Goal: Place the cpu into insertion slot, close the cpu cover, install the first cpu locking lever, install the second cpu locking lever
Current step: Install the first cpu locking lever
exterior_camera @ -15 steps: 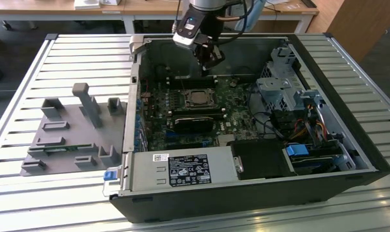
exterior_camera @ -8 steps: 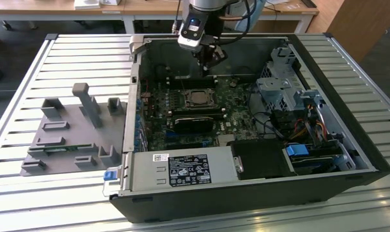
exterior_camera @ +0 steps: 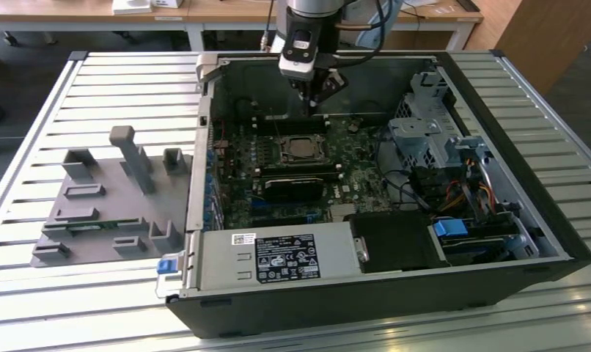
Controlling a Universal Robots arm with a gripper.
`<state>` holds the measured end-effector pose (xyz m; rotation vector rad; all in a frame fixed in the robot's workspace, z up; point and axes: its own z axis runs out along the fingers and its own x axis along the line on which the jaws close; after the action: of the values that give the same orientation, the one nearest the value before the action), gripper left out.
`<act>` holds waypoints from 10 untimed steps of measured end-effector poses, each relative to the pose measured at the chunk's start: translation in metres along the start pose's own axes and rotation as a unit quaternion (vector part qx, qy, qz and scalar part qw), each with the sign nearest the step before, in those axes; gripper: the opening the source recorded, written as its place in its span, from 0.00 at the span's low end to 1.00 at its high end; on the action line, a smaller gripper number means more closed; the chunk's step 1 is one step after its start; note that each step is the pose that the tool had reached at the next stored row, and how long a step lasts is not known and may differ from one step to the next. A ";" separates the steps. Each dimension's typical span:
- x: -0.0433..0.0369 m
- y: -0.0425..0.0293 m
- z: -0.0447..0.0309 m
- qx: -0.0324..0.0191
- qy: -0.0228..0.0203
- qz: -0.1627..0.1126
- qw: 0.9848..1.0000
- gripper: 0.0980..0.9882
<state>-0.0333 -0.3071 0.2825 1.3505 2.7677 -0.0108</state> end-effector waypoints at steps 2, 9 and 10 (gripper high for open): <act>0.0000 0.0000 0.0000 -0.001 0.000 -0.018 1.000 0.01; 0.0000 0.0000 0.0003 -0.003 0.000 -0.082 0.997 0.01; 0.0000 0.0000 0.0003 -0.004 0.000 -0.091 0.996 0.01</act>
<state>-0.0333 -0.3072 0.2822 1.0911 2.8767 -0.0103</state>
